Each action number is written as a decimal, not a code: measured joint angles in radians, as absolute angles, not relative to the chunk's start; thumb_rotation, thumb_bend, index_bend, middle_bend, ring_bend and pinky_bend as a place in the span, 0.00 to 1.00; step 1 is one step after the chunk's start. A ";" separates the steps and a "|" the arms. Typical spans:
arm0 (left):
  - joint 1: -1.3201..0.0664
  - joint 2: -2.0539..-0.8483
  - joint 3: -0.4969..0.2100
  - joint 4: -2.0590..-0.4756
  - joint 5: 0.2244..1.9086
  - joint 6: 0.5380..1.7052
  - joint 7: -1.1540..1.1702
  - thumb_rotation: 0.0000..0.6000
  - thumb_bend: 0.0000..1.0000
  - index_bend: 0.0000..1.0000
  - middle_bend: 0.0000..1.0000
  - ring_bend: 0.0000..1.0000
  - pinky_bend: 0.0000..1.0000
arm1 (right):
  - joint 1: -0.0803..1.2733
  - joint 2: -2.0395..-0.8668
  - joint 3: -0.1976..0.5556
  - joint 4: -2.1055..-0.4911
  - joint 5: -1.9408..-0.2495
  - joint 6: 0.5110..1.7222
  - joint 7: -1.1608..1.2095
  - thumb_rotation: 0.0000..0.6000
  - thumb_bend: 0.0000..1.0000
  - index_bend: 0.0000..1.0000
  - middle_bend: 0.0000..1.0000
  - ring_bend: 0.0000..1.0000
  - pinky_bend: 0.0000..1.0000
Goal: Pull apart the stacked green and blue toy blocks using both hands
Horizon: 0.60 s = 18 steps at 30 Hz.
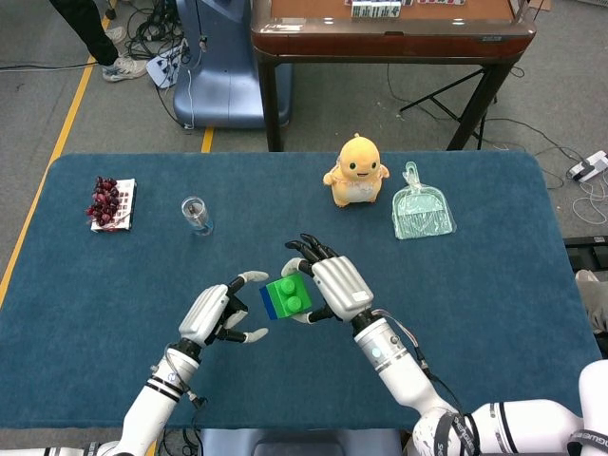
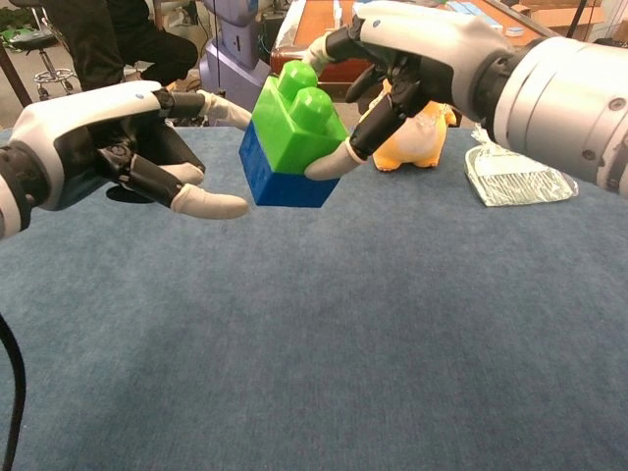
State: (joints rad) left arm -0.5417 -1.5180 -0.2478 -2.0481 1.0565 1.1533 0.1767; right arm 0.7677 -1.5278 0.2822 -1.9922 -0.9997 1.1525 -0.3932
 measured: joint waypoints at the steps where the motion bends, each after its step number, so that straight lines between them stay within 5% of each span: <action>1: -0.544 -1.524 -0.247 -2.046 1.052 1.158 0.185 1.00 0.08 0.28 1.00 1.00 1.00 | 0.770 -1.533 0.282 -1.989 -0.999 1.153 -0.390 1.00 0.06 0.58 0.14 0.00 0.16; 18: -0.563 -1.576 -0.241 -2.032 1.012 1.218 0.240 1.00 0.08 0.28 1.00 1.00 1.00 | 0.791 -1.621 0.288 -1.922 -1.004 1.163 -0.361 1.00 0.06 0.58 0.13 0.00 0.16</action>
State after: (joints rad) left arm -0.5635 -1.5761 -0.2409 -2.0318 1.0118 1.2182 0.2400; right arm 0.7913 -1.6214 0.2880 -1.9216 -1.0040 1.1634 -0.3606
